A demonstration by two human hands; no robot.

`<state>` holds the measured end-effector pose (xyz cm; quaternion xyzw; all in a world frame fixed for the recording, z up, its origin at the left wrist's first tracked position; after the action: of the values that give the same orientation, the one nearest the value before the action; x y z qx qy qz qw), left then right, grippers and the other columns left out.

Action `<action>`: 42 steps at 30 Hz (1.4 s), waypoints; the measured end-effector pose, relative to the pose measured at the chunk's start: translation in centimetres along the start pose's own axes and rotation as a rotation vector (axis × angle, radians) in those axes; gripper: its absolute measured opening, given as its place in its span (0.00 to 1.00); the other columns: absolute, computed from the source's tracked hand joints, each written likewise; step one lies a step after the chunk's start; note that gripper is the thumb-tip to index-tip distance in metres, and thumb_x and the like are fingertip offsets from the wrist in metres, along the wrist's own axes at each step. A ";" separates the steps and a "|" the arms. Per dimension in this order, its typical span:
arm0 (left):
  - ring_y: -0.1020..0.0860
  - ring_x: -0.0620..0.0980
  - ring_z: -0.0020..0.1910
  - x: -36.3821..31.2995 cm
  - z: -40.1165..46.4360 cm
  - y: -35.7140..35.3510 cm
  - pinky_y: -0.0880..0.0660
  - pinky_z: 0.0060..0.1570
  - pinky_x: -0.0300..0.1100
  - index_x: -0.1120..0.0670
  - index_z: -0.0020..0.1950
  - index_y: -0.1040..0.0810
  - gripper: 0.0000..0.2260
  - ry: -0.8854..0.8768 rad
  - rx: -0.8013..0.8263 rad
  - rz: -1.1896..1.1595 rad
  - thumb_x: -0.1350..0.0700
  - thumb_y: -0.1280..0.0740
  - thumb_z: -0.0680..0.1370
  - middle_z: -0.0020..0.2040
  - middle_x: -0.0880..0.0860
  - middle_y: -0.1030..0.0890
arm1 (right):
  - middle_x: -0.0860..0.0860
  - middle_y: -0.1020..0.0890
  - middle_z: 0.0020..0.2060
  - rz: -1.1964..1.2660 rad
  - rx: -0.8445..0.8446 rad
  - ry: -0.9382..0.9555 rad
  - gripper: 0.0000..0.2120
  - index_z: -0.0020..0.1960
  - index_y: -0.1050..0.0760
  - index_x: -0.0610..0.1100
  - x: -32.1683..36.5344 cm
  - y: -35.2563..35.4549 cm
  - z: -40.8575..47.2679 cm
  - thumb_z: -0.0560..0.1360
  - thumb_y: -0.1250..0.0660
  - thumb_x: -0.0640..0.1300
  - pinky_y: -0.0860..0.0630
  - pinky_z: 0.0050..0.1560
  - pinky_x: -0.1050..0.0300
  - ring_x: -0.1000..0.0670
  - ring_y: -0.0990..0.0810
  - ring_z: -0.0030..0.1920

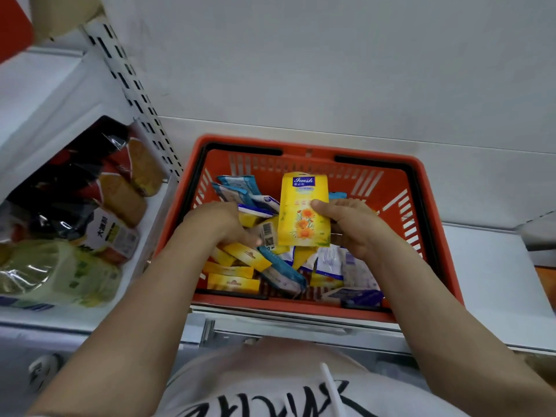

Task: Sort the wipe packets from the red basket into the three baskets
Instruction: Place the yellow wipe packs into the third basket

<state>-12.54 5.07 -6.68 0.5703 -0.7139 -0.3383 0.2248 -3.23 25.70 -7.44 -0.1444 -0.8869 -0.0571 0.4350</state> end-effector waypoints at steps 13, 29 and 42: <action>0.21 0.57 0.60 1.3 0.8 -1.6 0.24 0.61 0.57 0.52 0.76 0.35 0.34 -0.034 0.013 -0.852 0.46 0.26 0.74 0.61 0.56 0.20 | 0.44 0.17 0.55 -0.037 0.179 -0.330 0.17 0.65 0.27 0.43 -5.7 -4.0 0.8 0.77 0.31 0.42 0.21 0.44 0.50 0.44 0.17 0.52; 0.16 0.49 0.39 1.0 0.7 -1.2 0.18 0.49 0.49 0.54 0.44 0.18 0.10 -0.052 -0.058 -0.537 0.49 0.24 0.73 0.40 0.54 0.16 | 0.44 0.16 0.52 0.021 0.121 -0.323 0.18 0.65 0.25 0.43 -5.5 -2.3 2.0 0.76 0.31 0.42 0.21 0.43 0.51 0.45 0.17 0.49; 0.18 0.50 0.38 0.6 1.8 -1.8 0.19 0.45 0.43 0.55 0.39 0.16 0.06 -0.188 -0.033 -0.638 0.64 0.26 0.74 0.38 0.54 0.17 | 0.44 0.15 0.52 0.112 0.110 -0.270 0.18 0.66 0.25 0.43 -4.0 -1.3 2.2 0.77 0.32 0.42 0.19 0.39 0.51 0.44 0.15 0.47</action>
<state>-12.77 4.65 -9.27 0.7275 -0.5115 -0.4545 0.0499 -2.95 24.11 -11.91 -0.1758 -0.9298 0.0356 0.3215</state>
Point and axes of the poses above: each hand's wrist, its own z-axis towards the middle knuckle, its own y-axis out of the back of the hand, x = y × z, the point moved 10 cm from there along z, towards the middle knuckle
